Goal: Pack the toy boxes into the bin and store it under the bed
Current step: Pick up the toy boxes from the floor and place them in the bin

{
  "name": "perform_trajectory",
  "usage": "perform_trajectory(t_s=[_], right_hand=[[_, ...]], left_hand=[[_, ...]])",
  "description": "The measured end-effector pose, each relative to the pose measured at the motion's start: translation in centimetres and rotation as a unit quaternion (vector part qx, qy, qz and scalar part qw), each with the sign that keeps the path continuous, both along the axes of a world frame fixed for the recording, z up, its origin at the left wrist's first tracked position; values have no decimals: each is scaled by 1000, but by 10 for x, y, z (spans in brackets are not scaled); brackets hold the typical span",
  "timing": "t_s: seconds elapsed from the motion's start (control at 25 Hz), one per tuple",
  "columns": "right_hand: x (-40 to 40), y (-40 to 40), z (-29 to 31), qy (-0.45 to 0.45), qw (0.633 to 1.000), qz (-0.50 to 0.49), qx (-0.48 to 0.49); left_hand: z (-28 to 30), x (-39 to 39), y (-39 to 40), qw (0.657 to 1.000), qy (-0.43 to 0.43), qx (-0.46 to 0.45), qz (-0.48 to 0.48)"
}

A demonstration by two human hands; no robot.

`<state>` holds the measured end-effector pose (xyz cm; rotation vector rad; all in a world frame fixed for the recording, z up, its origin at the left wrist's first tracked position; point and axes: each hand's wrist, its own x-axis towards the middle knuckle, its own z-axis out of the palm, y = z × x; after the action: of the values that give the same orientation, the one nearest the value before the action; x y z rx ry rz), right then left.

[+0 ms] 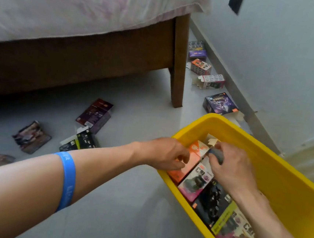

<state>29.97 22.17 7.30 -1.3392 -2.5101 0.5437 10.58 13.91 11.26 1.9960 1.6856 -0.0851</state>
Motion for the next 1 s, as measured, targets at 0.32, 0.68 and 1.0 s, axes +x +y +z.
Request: perform_trajectory(t_s=[0.32, 0.68, 1.0], right_hand=[[-186, -62, 53, -29, 956, 290, -20], [-338, -112, 47, -252, 878, 407, 0], [-357, -121, -13, -259, 860, 438, -39]], left_hand=[[-12, -153, -128, 952, 90, 20, 291], [-111, -298, -239, 828, 52, -23, 557], [-159, -267, -212, 819, -35, -54, 570]])
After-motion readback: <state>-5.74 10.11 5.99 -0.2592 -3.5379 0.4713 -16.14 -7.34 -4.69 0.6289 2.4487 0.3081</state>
